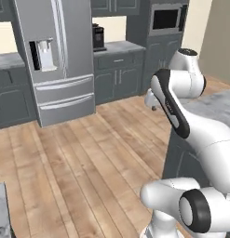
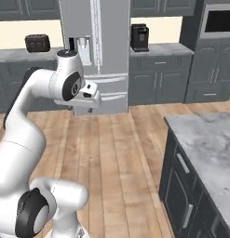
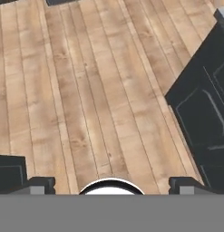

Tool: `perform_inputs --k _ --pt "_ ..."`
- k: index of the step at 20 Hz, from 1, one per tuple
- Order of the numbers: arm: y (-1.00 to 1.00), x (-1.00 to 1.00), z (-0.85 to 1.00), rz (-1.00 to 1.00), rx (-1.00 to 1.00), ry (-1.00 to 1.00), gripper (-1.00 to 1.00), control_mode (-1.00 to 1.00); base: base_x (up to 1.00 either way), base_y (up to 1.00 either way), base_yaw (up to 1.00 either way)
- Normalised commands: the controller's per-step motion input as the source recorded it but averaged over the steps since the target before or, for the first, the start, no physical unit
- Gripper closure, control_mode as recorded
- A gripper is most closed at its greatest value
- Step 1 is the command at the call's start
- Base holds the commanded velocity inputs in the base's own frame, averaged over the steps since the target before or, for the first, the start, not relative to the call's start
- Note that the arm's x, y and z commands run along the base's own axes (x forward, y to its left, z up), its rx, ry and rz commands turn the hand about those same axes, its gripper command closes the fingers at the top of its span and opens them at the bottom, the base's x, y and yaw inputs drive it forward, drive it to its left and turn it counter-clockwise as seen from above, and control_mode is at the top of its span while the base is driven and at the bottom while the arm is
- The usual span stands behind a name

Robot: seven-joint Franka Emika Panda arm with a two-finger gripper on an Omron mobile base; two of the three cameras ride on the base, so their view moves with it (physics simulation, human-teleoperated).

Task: Navigate to the coffee machine.

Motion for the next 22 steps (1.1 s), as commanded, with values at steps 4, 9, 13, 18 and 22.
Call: perform_inputs --k 4,9,13,18,22 --pt "0.0 0.0 0.0 0.0 0.0 0.0 -1.0 1.0 0.0 0.05 0.42" --pt "0.0 0.0 0.0 0.0 0.0 0.0 -1.0 1.0 0.22 0.0 0.01" --pt "0.0 0.0 0.0 0.0 0.0 0.0 -1.0 1.0 0.97 0.0 0.09" --pt "0.0 0.0 0.0 0.0 0.0 0.0 -1.0 1.0 1.0 0.0 0.09" --pt "0.0 0.0 0.0 0.0 0.0 0.0 -1.0 1.0 1.0 0.0 0.09"
